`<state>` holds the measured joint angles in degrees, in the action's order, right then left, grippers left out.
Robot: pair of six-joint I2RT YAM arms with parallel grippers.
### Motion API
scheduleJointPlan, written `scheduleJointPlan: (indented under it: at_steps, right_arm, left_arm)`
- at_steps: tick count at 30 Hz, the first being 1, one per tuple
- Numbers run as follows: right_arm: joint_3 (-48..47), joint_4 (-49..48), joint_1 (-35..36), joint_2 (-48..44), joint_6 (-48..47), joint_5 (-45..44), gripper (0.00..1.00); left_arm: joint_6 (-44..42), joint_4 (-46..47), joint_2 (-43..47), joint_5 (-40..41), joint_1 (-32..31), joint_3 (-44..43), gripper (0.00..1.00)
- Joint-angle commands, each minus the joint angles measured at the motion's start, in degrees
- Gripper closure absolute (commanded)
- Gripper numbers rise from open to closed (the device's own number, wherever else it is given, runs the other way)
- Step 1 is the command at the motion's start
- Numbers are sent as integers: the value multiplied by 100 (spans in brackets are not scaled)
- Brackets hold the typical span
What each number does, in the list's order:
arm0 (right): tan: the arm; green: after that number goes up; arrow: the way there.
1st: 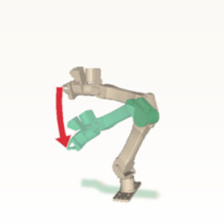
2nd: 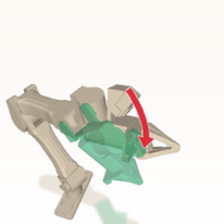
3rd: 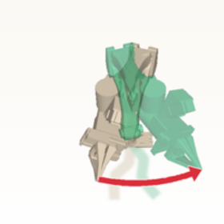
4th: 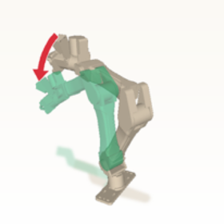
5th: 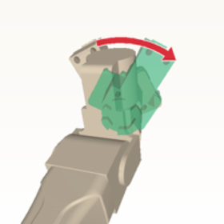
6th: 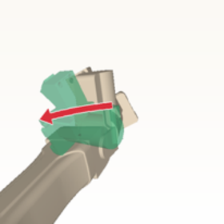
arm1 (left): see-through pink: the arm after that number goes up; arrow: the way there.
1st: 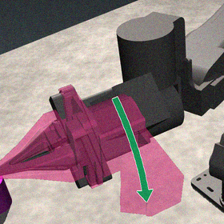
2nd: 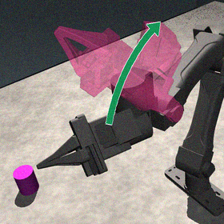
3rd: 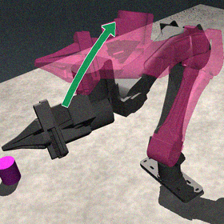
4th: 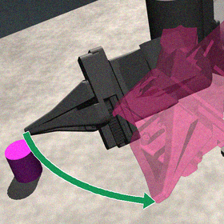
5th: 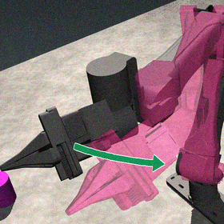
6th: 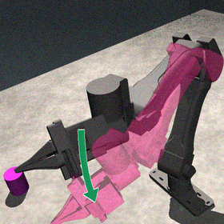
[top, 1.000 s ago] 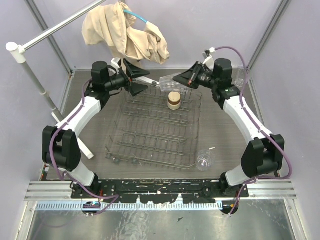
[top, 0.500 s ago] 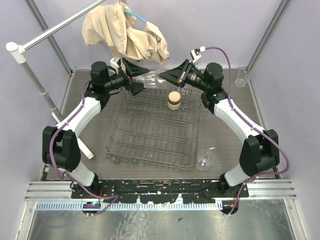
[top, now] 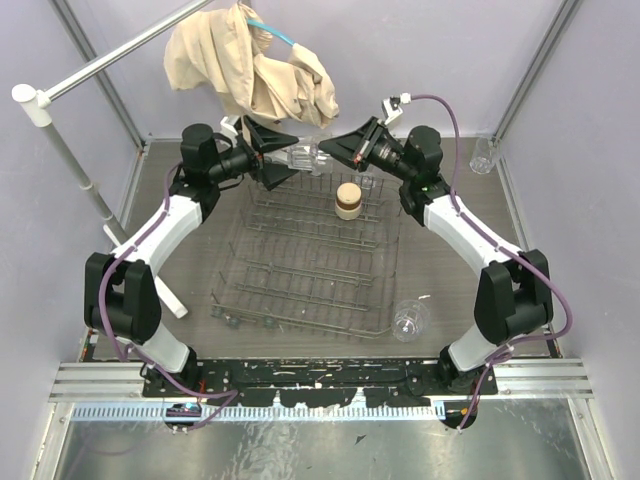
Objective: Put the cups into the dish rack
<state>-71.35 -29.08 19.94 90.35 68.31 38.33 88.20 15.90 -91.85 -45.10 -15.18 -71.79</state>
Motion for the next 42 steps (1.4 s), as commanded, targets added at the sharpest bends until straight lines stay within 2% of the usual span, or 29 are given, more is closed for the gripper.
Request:
scheduleJointPlan:
  at_steps: [1, 6, 9, 12, 16, 19, 20, 21, 22, 25, 27, 29, 35, 39, 42]
  right_arm:
    - [-349, -674, 86, 24, 149, -141, 99]
    - [-397, -707, 207, 107, 190, -134, 99]
    - [-382, -688, 221, 115, 191, -124, 99]
    - [-354, -680, 221, 119, 182, -98, 99]
    - [-357, -600, 227, 131, 130, -72, 99]
    - [-369, -469, 225, 116, 31, -27, 97]
    - [-365, -370, 214, 92, -43, -19, 91]
    - [-338, -258, 212, 45, -151, -23, 77]
    - [-298, -134, 197, -17, -251, -45, 69]
    - [-73, 162, 37, -239, -497, -77, 46]
    - [133, 336, -146, -421, -622, -80, 43]
    - [309, 586, -352, -597, -776, -69, 33]
    - [399, 2070, -935, -1218, -1961, -251, 29]
    - [68, 3508, -1069, -1544, -3156, -868, 28]
    - [-197, 4241, -1063, -1661, -3745, -1305, 28]
  left_arm:
    - [71, 227, 189, -19, -34, 93, 7]
    - [104, 305, 133, 26, -33, 90, 9]
    - [140, 386, 91, 24, -35, 78, 18]
    - [159, 413, 71, 28, -33, 87, 36]
    - [161, 428, 33, 42, -30, 65, 67]
    - [89, 408, -11, 42, -36, 40, 86]
    - [25, 331, -24, 31, -33, 23, 92]
    - [-76, 227, -40, 28, -36, -2, 97]
    - [-235, 51, -47, 37, -30, -45, 100]
    - [-897, -649, -86, 106, -29, -292, 100]
    - [-1266, -1060, -165, 162, -30, -479, 100]
    - [-1592, -1404, -273, 242, -36, -676, 100]
    - [-2992, -3039, -552, 972, -69, -1474, 100]
    - [-4027, -4173, -815, 1857, -232, -2193, 100]
    - [-4606, -4836, -1119, 2550, -468, -2756, 100]
